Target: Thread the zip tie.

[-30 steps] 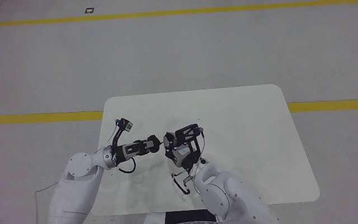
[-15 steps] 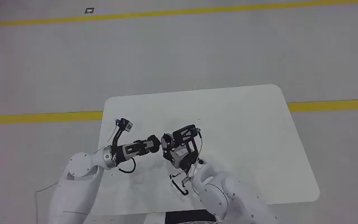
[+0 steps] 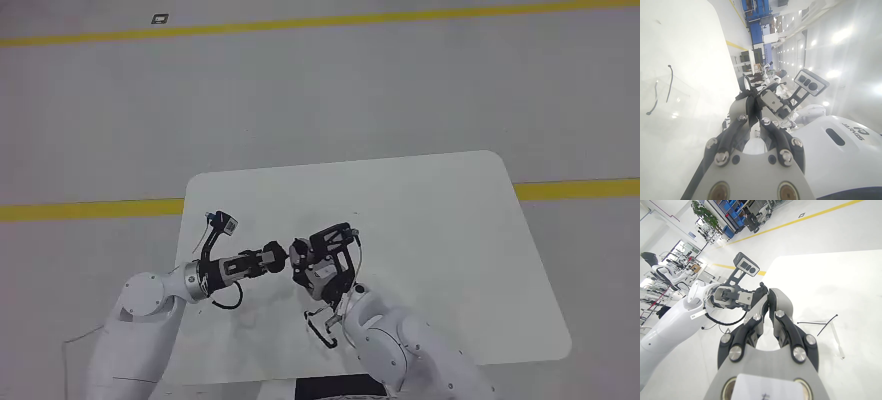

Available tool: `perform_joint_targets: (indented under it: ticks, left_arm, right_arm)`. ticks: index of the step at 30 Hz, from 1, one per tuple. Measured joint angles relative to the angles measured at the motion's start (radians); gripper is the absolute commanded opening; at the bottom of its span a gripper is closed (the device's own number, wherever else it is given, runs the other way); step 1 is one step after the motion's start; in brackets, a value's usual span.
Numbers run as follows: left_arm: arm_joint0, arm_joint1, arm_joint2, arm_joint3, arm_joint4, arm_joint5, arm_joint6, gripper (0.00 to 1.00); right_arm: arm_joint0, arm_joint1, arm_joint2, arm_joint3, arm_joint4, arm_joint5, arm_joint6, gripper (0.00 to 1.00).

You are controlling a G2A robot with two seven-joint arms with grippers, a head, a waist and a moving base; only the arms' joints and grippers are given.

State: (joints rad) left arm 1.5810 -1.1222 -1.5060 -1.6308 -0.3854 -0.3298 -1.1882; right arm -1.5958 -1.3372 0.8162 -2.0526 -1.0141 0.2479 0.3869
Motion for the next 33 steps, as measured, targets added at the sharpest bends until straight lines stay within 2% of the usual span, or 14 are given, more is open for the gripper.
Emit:
perform_joint_targets:
  ticks: [7, 13, 23, 26, 33]
  left_arm:
    - [0.0, 0.0, 0.0, 0.0, 0.0, 0.0, 0.0, 0.0]
    - [0.0, 0.0, 0.0, 0.0, 0.0, 0.0, 0.0, 0.0]
    - [0.0, -0.001, 0.007, 0.0, -0.009, 0.009, 0.016, 0.0]
    - [0.001, 0.002, 0.011, 0.015, -0.057, 0.025, 0.018, 0.0]
    - [-0.017, 0.01, 0.0, 0.088, -0.215, 0.055, -0.074, 0.0]
  right_arm:
    - [-0.05, 0.012, 0.035, -0.031, -0.016, -0.02, -0.02, 1.0]
    - [-0.114, 0.033, 0.088, -0.064, -0.035, -0.117, -0.03, 1.0]
    - [-0.114, 0.033, 0.088, -0.064, -0.035, -0.118, -0.03, 1.0]
    - [-0.123, 0.033, 0.096, -0.054, 0.035, -0.164, -0.052, 1.0]
    - [-0.135, 0.043, 0.16, 0.005, 0.317, -0.347, -0.048, 1.0]
